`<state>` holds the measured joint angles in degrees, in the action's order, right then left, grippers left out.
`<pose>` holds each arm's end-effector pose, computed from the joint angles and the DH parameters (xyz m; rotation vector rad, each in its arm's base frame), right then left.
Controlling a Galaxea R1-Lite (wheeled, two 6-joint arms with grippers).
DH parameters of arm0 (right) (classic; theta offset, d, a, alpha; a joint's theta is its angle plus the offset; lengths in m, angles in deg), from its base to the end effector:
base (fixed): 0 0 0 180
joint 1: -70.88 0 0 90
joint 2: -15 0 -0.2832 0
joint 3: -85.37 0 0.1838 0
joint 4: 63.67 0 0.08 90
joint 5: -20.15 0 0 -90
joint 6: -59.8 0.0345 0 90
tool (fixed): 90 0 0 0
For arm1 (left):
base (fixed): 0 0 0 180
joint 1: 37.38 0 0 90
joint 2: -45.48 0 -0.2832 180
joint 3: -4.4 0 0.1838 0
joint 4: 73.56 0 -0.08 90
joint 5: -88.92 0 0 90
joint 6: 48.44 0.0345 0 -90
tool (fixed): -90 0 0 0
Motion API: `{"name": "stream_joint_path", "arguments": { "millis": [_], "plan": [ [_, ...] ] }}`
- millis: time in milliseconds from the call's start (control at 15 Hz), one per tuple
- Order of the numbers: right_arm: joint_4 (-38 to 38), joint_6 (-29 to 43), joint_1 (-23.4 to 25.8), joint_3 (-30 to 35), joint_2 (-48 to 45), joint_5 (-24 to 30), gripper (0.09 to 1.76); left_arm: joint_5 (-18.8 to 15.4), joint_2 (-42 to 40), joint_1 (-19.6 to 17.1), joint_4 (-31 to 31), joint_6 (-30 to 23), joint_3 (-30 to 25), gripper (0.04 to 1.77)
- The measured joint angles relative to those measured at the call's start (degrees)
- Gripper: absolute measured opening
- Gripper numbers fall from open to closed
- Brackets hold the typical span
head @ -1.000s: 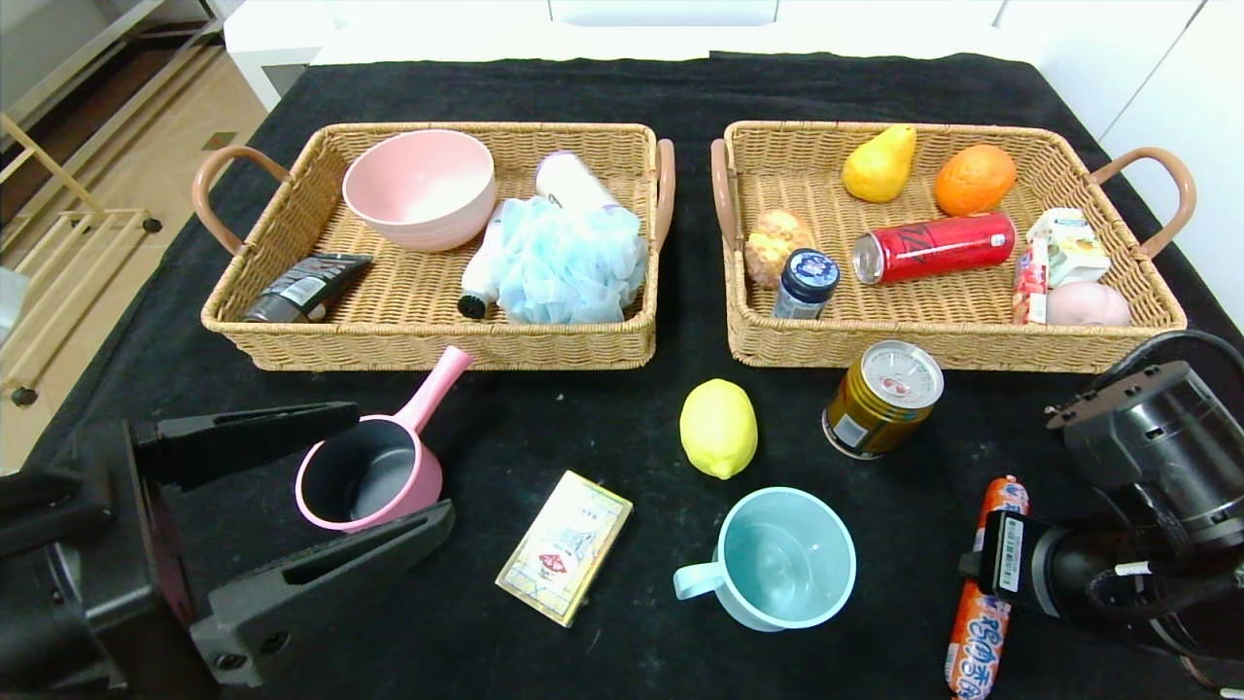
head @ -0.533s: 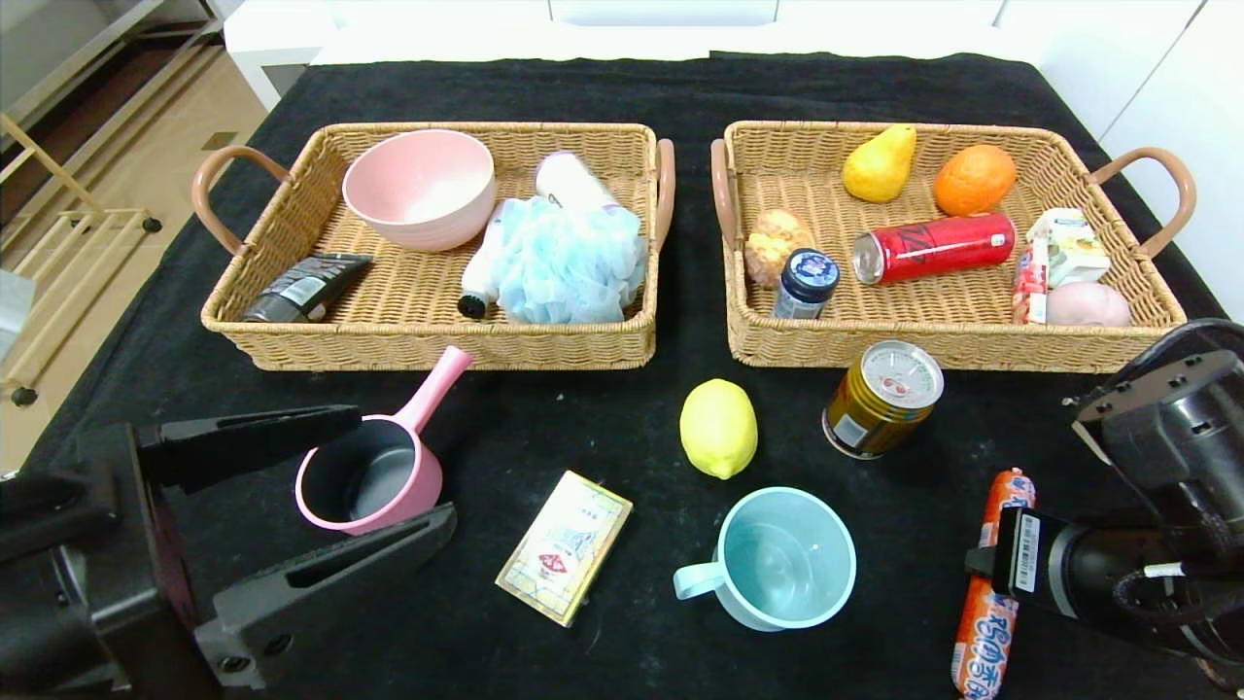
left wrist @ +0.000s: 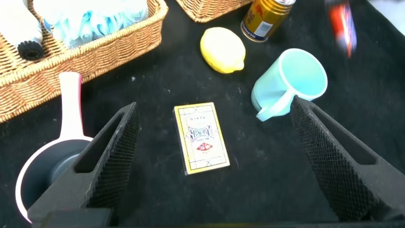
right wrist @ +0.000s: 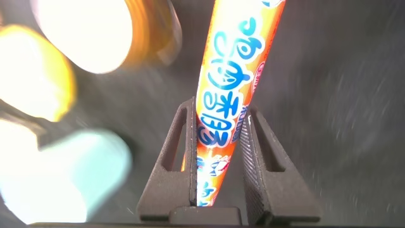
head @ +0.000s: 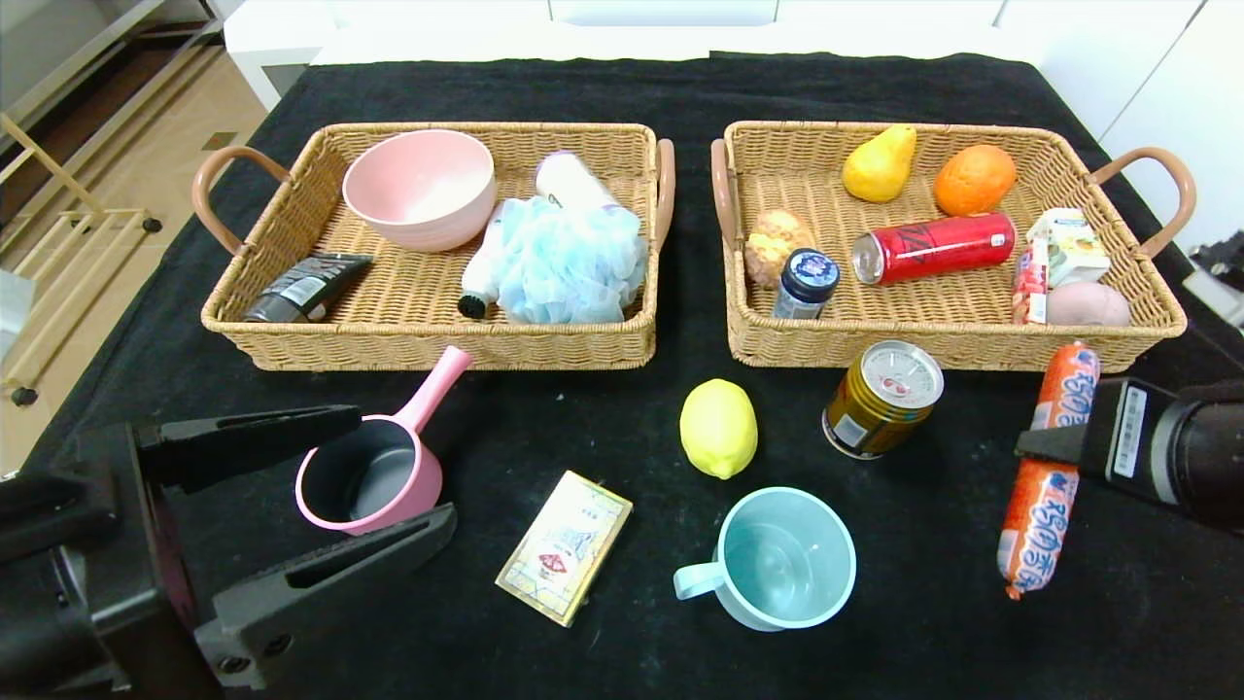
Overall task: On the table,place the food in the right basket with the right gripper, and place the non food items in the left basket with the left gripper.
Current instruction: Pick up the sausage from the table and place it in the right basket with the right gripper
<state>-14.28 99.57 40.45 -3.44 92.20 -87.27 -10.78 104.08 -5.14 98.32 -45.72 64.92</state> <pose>0.1833 0.0957 0.2440 0.4022 0.6449 0.0003 0.1233 -0.0847 0.2356 0.0669 0.0912 -0.7338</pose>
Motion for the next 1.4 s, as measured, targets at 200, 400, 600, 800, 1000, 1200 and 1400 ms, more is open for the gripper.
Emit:
{"name": "stream_joint_path", "arguments": {
  "millis": [200,400,600,800,1000,1200,1400],
  "plan": [
    [-0.3,-1.9,3.7,-7.5,1.7,0.0,0.49,0.0,-0.1,0.0,0.0,0.0,0.0,1.72],
    [-0.4,-4.3,8.2,-15.0,5.1,0.0,0.49,0.0,-0.3,0.0,0.0,0.2,0.0,1.72],
    [-0.7,-5.2,11.6,-21.7,9.2,0.0,0.49,0.1,-0.4,0.0,0.0,0.2,0.0,1.72],
    [-1.9,-5.4,13.9,-26.2,13.6,-0.1,0.49,0.0,-0.5,0.0,0.0,0.2,0.0,1.72],
    [-8.7,-5.3,15.7,-27.7,17.1,0.0,0.49,0.1,-0.5,0.0,0.0,0.2,0.0,1.72],
    [-13.4,-6.0,17.4,-27.9,19.6,0.0,0.49,0.1,-0.5,0.0,0.1,0.2,0.0,1.72],
    [-18.5,-6.0,18.8,-28.0,21.1,-0.1,0.49,0.1,-0.5,0.0,0.0,0.2,0.0,1.72]
  ]
}}
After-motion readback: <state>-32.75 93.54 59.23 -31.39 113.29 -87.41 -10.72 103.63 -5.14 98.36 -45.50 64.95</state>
